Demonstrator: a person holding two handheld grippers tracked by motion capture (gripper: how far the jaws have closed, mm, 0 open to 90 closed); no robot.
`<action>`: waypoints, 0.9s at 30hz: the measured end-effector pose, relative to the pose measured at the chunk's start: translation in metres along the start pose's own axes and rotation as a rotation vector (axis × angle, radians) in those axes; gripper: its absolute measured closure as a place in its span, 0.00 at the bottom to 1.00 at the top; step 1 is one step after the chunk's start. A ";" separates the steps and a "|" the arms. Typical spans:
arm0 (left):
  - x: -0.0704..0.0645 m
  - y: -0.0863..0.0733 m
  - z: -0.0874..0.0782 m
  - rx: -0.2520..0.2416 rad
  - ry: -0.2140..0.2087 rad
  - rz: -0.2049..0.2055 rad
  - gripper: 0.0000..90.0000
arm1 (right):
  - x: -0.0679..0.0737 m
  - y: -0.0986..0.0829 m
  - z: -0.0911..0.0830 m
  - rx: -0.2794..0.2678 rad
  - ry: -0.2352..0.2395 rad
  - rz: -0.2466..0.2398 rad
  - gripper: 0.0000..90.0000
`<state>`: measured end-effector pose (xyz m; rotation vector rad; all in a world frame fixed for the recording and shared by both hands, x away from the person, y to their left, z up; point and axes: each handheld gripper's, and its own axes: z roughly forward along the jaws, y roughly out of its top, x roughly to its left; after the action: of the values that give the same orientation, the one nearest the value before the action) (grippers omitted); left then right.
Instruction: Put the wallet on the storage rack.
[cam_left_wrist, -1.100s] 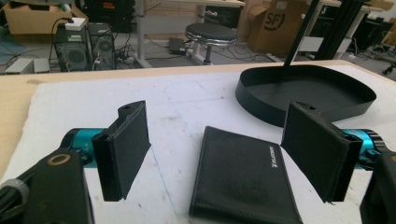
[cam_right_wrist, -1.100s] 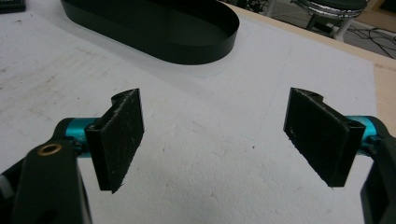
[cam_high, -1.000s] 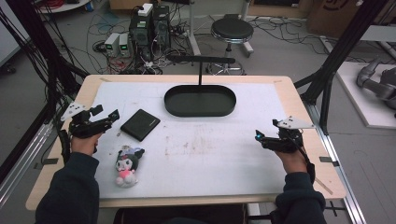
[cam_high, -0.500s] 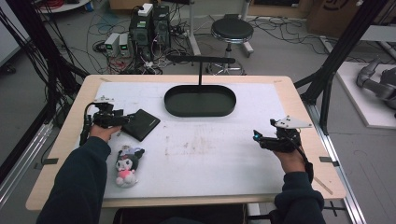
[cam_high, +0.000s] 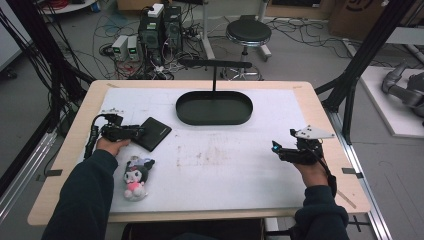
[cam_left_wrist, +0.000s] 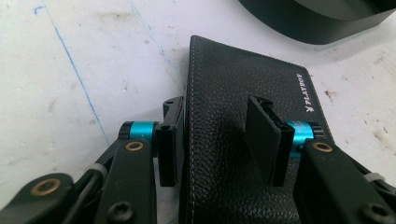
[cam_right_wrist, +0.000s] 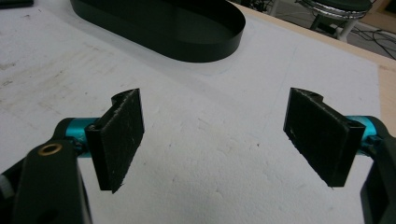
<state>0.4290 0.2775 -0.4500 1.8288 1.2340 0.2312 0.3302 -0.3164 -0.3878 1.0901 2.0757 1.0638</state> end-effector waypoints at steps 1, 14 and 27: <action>0.000 0.000 -0.001 -0.007 0.005 -0.007 0.67 | 0.000 0.000 0.000 0.000 0.000 0.003 0.23; -0.009 0.012 -0.034 -0.173 -0.027 0.030 0.95 | 0.000 0.001 0.000 -0.002 -0.008 0.005 0.23; -0.031 0.032 -0.076 -0.229 0.012 0.173 0.96 | 0.001 0.003 0.001 0.002 -0.005 0.008 0.23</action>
<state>0.3910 0.2915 -0.3719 1.7358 1.0132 0.4610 0.3319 -0.3137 -0.3858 1.1020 2.0710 1.0619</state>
